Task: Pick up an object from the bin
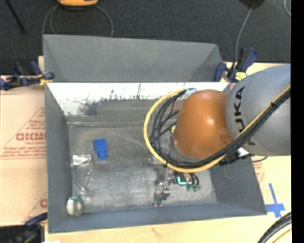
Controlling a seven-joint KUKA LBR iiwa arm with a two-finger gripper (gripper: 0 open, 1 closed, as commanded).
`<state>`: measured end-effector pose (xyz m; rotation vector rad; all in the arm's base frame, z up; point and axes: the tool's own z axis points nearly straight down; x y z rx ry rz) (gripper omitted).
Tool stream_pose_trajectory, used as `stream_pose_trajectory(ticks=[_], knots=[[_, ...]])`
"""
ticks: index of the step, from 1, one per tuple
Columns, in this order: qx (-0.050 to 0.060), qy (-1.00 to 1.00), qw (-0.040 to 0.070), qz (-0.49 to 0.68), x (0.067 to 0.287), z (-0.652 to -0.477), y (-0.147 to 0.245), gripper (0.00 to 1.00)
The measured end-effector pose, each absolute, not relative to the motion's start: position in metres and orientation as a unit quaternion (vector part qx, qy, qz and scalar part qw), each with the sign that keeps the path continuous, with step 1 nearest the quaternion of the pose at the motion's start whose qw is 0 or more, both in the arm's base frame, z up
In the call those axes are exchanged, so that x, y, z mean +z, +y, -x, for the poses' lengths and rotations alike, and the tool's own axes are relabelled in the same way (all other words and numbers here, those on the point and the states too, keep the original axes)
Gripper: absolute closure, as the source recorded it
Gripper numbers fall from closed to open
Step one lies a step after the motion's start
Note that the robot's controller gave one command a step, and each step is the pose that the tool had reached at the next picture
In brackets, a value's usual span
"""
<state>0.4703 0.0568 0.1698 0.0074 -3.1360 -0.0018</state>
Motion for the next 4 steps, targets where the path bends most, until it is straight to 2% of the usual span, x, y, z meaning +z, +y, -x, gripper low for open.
stream_pose_trajectory(ticks=[1, 2, 3, 4], knots=[[0.002, -1.000, -0.001, -0.007, 0.093, -0.534, -0.056, 0.00], [0.000, -1.000, -0.007, -0.017, 0.074, -0.527, -0.045, 0.00], [0.000, -1.000, -0.008, -0.017, 0.076, -0.528, -0.045, 1.00], [-0.001, -1.000, -0.005, -0.017, 0.074, -0.526, -0.044, 0.00]])
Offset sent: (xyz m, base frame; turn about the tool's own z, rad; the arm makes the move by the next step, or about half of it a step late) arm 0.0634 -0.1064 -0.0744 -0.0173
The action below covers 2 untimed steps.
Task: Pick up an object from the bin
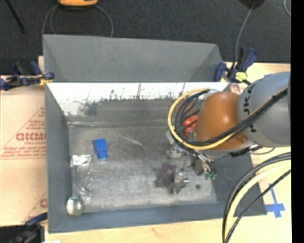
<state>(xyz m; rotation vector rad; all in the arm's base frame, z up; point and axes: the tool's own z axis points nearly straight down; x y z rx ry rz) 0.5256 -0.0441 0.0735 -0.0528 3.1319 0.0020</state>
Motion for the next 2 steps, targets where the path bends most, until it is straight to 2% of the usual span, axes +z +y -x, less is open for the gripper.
stream_pose_trajectory(ticks=[1, 2], knots=[[0.001, 1.000, 0.008, 0.016, 0.0758, -0.5279, -0.0441, 1.00], [0.001, 1.000, 0.004, 0.016, 0.0734, -0.5254, -0.0440, 0.00]])
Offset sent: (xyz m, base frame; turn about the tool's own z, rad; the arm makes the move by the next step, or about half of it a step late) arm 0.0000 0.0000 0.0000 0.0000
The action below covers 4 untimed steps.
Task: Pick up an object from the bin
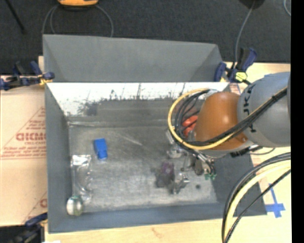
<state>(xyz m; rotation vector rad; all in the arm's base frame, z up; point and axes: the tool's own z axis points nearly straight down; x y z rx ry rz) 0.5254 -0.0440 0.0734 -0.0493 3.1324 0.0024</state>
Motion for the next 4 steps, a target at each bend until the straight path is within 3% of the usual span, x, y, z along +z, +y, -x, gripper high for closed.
stream_pose_trajectory(ticks=[1, 2, 3, 4], knots=[[0.001, 1.000, 0.008, 0.015, 0.0757, -0.5278, -0.0440, 1.00], [0.001, 1.000, 0.004, 0.015, 0.0733, -0.5254, -0.0439, 0.00], [0.001, 1.000, 0.008, 0.014, 0.0756, -0.5277, -0.0440, 1.00], [0.001, 1.000, 0.004, 0.014, 0.0732, -0.5253, -0.0439, 0.00]])
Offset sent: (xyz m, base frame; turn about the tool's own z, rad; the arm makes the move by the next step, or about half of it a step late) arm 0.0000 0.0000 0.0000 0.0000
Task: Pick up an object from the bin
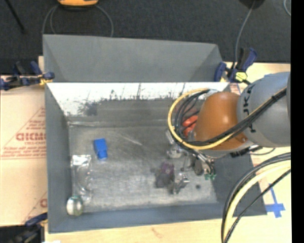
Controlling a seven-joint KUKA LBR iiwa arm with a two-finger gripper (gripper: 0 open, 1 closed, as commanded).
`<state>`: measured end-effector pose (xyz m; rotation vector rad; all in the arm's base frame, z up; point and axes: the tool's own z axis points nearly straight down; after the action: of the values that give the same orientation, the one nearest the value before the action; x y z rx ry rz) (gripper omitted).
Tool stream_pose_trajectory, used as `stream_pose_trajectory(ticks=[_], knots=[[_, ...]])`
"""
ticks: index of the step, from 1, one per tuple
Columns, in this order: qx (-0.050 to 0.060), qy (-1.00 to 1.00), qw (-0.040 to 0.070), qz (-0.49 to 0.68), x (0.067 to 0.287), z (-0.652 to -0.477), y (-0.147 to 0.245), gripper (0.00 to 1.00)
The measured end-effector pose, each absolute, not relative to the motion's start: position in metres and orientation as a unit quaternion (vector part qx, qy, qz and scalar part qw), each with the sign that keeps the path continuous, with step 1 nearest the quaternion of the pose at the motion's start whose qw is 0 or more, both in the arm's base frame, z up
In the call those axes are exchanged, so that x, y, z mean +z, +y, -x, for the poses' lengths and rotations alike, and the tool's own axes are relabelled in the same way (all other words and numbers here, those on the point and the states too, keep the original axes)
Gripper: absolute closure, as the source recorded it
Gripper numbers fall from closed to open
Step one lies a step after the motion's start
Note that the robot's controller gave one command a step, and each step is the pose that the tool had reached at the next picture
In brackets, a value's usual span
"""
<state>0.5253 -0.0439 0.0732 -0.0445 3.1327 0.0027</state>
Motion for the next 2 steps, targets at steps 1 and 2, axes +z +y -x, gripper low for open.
stream_pose_trajectory(ticks=[1, 2], knots=[[-0.001, 1.000, 0.007, -0.001, 0.0744, -0.5183, -0.0347, 0.00], [-0.001, 1.000, 0.008, -0.001, 0.0757, -0.5185, -0.0341, 1.00]])
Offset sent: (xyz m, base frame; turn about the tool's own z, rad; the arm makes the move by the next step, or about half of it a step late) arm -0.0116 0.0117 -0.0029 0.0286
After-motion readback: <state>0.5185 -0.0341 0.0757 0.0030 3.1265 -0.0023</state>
